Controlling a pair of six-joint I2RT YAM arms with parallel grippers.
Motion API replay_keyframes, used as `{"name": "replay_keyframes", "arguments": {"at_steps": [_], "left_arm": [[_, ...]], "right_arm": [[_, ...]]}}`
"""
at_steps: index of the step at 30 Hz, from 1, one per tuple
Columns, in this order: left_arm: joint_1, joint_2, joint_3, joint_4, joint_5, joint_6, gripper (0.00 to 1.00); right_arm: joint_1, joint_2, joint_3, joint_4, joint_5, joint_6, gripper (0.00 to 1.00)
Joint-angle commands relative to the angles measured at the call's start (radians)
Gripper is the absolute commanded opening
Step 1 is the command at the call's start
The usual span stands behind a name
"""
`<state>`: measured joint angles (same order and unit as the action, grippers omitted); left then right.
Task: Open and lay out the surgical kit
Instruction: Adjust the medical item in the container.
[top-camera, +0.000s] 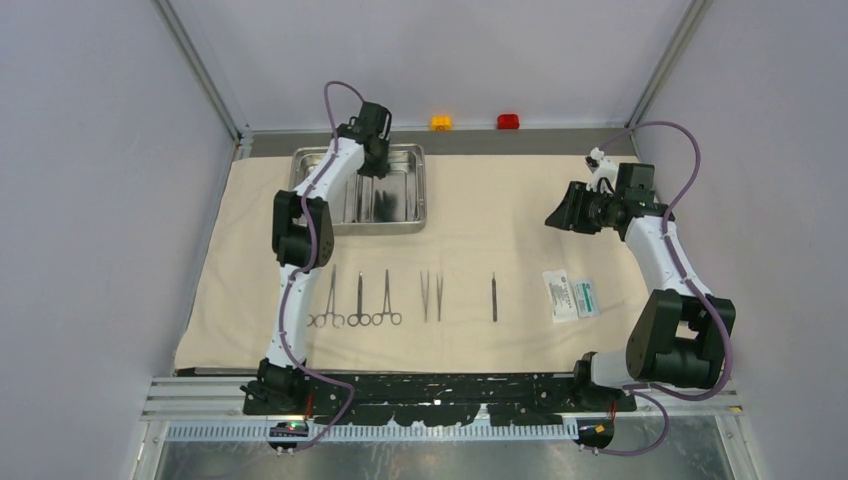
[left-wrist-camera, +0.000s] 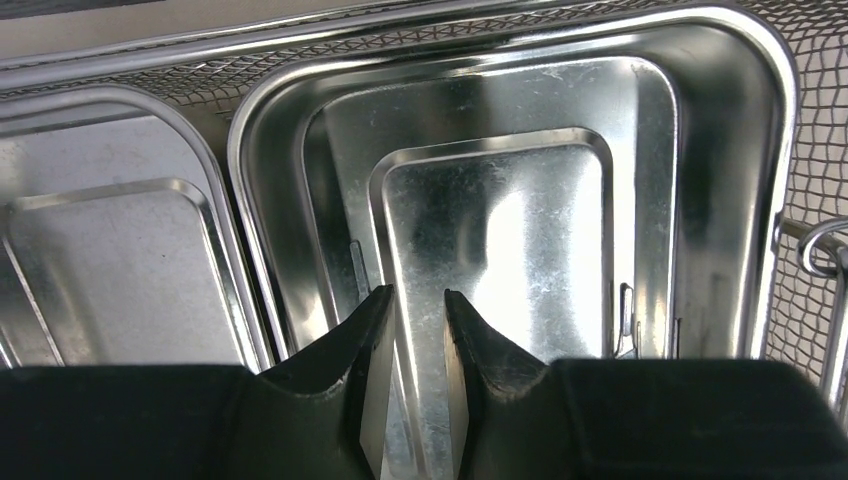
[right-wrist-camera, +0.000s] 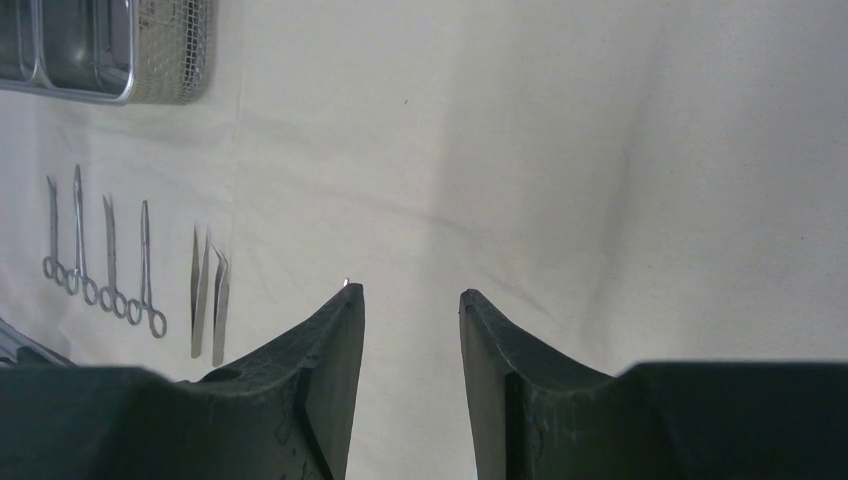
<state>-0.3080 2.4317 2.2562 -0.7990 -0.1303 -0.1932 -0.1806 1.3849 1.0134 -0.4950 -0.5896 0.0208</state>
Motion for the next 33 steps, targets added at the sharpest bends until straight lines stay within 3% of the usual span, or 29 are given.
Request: {"name": "replay_keyframes", "arguments": {"at_steps": [1, 7, 15, 33], "left_arm": [[0.011, 0.019, 0.043, 0.001, -0.032, 0.021, 0.27], [0.016, 0.032, 0.054, 0.006, -0.062, 0.043, 0.23], [0.024, 0.035, 0.057, 0.008, -0.096, 0.076, 0.10], [0.027, 0.059, 0.026, 0.008, -0.127, 0.103, 0.07]], "right_arm": [[-0.004, -0.001, 0.028, 0.018, -0.018, -0.015, 0.45], [-0.004, 0.007, 0.030, 0.016, -0.019, -0.015, 0.45], [-0.005, 0.009, 0.030, 0.014, -0.019, -0.015, 0.45], [-0.005, 0.010, 0.031, 0.011, -0.019, -0.016, 0.45]]}}
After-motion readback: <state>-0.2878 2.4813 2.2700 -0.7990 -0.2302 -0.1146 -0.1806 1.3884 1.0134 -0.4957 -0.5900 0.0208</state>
